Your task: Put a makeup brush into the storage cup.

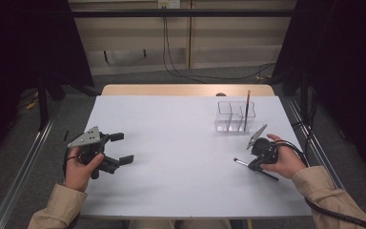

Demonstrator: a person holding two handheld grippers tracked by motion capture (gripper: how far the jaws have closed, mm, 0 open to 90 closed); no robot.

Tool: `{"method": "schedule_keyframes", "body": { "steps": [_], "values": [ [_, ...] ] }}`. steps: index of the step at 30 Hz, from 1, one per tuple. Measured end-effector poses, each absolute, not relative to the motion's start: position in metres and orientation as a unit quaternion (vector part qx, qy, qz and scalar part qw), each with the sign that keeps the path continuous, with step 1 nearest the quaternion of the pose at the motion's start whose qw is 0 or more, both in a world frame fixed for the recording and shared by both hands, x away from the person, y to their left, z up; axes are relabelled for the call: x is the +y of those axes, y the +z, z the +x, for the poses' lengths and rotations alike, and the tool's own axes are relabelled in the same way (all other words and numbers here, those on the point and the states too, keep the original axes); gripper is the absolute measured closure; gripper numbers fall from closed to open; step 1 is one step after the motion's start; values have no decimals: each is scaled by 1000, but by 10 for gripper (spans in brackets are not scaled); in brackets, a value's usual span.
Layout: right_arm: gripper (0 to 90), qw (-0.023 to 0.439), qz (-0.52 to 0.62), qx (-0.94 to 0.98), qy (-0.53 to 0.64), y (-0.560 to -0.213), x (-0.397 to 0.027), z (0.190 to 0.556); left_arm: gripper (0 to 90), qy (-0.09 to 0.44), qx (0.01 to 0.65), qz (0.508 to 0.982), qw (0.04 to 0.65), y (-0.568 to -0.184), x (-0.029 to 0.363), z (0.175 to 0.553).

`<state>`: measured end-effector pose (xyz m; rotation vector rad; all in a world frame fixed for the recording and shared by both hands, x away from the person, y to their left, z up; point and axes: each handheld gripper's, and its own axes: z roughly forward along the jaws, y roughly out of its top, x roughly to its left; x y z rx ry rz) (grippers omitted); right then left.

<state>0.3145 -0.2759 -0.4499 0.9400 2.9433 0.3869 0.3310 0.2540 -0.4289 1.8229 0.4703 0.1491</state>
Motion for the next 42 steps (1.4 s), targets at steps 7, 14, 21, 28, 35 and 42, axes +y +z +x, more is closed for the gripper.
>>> {"method": "schedule_keyframes", "body": {
  "steps": [7, 14, 21, 28, 35, 42],
  "values": [
    [838, 13, 310, 944, 115, -450, -273, 316, 13, 66, 203, 782, 586, -428, 255, 329],
    [843, 10, 322, 938, 125, -450, -276, 315, 13, 67, 206, 782, 585, -429, 256, 328],
    [844, 8, 339, 929, 149, -450, -283, 314, 13, 69, 205, 783, 584, -428, 256, 327],
    [842, 11, 335, 932, 139, -450, -281, 313, 13, 70, 205, 783, 583, -428, 256, 327],
    [830, 13, 317, 942, 106, -449, -272, 316, 13, 70, 205, 784, 582, -428, 256, 327],
    [831, 9, 306, 948, 90, -449, -268, 320, 13, 67, 206, 785, 581, -430, 256, 329]
  ]
}}
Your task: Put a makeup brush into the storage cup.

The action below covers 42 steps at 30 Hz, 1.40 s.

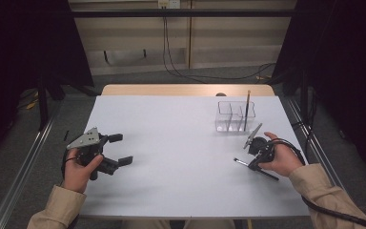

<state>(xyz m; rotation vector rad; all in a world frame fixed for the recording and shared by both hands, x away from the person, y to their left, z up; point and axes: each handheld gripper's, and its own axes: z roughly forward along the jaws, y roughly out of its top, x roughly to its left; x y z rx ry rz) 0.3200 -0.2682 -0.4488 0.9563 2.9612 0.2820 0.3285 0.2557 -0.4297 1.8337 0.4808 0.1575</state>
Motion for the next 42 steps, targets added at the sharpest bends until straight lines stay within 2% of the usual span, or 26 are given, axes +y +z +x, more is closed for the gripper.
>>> {"method": "schedule_keyframes", "body": {
  "steps": [7, 13, 25, 42],
  "values": [
    [843, 6, 316, 944, 98, -448, -271, 319, 13, 66, 204, 787, 579, -431, 254, 329],
    [844, 9, 347, 923, 169, -446, -280, 316, 13, 68, 206, 785, 580, -430, 255, 328],
    [844, 72, 399, 850, 338, -435, -298, 308, 13, 71, 205, 785, 580, -428, 256, 326],
    [845, 146, 424, 750, 486, -424, -309, 297, 13, 70, 207, 783, 583, -428, 256, 327]
  ]
}}
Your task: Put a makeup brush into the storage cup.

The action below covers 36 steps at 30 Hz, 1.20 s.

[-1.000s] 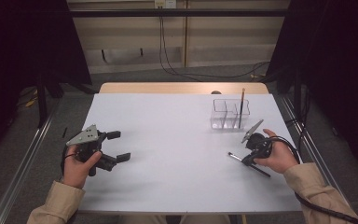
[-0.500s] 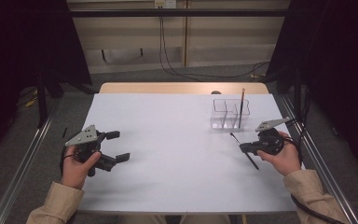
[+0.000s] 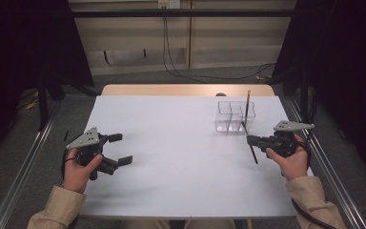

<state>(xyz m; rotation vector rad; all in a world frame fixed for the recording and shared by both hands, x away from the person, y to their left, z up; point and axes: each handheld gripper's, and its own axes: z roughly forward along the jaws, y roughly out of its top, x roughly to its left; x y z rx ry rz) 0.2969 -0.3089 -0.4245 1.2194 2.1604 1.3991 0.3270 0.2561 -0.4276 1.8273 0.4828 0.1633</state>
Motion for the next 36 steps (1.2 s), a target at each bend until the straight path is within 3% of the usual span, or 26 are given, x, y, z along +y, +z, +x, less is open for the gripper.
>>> {"method": "schedule_keyframes", "body": {
  "steps": [36],
  "values": [
    [845, 228, 419, 639, 603, -408, -311, 296, 12, 68, 208, 781, 586, -428, 257, 327]
  ]
}}
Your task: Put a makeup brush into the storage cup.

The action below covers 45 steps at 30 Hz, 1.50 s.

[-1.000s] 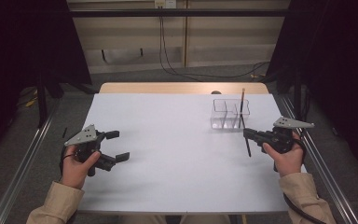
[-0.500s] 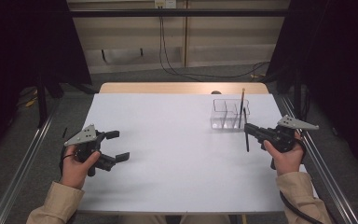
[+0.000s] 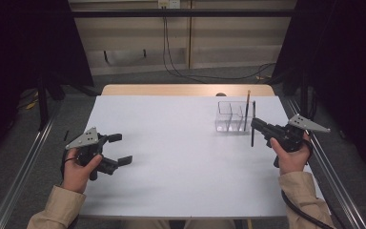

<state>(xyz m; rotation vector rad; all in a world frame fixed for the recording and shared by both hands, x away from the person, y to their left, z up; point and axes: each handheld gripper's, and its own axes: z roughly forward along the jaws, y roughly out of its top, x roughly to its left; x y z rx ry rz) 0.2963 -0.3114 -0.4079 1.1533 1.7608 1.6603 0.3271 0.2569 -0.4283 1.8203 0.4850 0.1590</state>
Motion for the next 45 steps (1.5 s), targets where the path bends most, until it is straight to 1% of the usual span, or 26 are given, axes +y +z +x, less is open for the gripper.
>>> {"method": "schedule_keyframes", "body": {
  "steps": [27, 40, 45],
  "values": [
    [845, 261, 417, 603, 628, -391, -316, 313, 12, 68, 210, 780, 585, -429, 258, 328],
    [845, 268, 423, 588, 635, -387, -318, 323, 11, 68, 209, 780, 586, -429, 260, 328],
    [845, 278, 425, 582, 635, -386, -320, 327, 11, 69, 209, 780, 586, -429, 260, 328]
  ]
}}
